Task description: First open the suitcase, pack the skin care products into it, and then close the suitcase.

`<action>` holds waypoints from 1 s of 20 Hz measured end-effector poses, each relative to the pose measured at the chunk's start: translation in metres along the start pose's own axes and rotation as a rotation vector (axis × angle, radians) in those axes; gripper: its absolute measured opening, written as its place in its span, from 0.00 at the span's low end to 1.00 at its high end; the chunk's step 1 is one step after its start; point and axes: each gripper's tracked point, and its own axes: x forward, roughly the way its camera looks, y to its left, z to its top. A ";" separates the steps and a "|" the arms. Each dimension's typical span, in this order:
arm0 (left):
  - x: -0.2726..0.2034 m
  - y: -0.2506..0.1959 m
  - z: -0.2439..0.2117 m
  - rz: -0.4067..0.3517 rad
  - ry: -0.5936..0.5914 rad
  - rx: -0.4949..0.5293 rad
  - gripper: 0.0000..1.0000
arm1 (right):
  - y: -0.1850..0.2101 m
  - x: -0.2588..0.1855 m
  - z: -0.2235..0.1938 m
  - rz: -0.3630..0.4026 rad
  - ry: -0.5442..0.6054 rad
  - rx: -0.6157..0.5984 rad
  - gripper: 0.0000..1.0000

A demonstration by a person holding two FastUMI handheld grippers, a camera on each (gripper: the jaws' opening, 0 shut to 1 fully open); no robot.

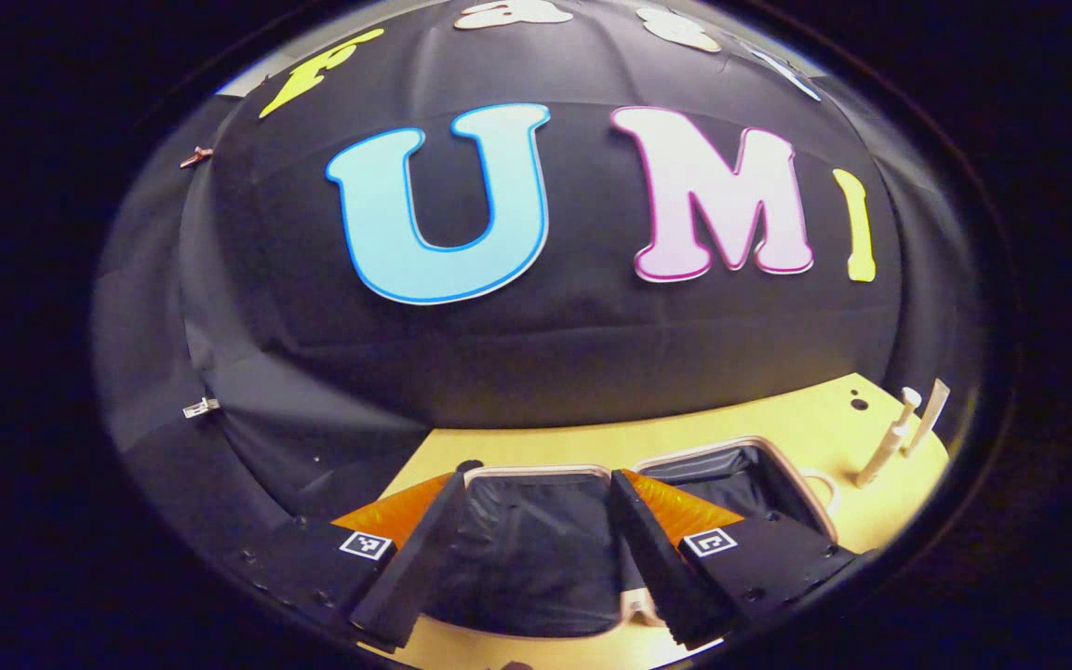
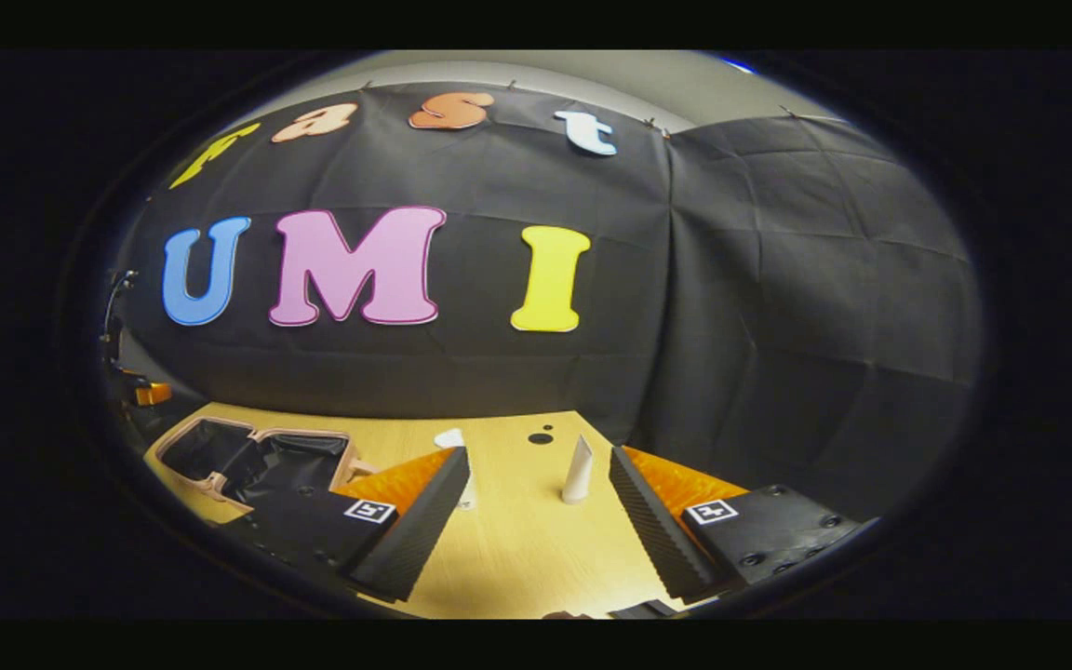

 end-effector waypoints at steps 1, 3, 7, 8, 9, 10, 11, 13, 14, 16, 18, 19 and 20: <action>-0.014 -0.042 0.002 -0.039 -0.030 -0.014 0.98 | -0.004 0.004 -0.005 0.011 0.018 -0.011 0.97; -0.031 -0.113 0.006 -0.134 -0.084 -0.039 0.98 | -0.014 0.014 -0.010 0.043 0.032 -0.026 0.93; -0.045 -0.237 -0.009 -0.265 -0.120 -0.046 0.98 | -0.036 0.039 -0.023 0.095 0.049 -0.038 0.96; -0.045 -0.263 -0.015 -0.291 -0.115 -0.047 0.98 | -0.040 0.043 -0.028 0.106 0.056 -0.040 0.97; -0.045 -0.290 -0.024 -0.317 -0.104 -0.056 0.98 | -0.042 0.050 -0.033 0.122 0.061 -0.046 0.97; -0.043 -0.313 -0.033 -0.338 -0.088 -0.065 0.98 | -0.044 0.054 -0.038 0.133 0.061 -0.054 0.96; -0.038 -0.332 -0.044 -0.356 -0.069 -0.070 0.98 | -0.048 0.060 -0.043 0.141 0.060 -0.060 0.97; -0.029 -0.367 -0.062 -0.381 -0.032 -0.060 0.98 | -0.057 0.070 -0.053 0.145 0.061 -0.067 0.97; -0.019 -0.386 -0.070 -0.396 -0.024 -0.054 0.98 | -0.061 0.076 -0.059 0.144 0.059 -0.067 0.97; -0.004 -0.415 -0.084 -0.423 -0.009 -0.049 0.98 | -0.067 0.087 -0.068 0.143 0.055 -0.065 0.97; 0.012 -0.436 -0.097 -0.441 0.001 -0.040 0.98 | -0.072 0.099 -0.081 0.143 0.052 -0.065 1.00; 0.027 -0.445 -0.104 -0.432 0.000 -0.035 0.98 | -0.074 0.104 -0.087 0.142 0.052 -0.067 0.97; 0.042 -0.454 -0.107 -0.424 -0.003 -0.039 0.98 | -0.075 0.107 -0.093 0.145 0.059 -0.070 0.97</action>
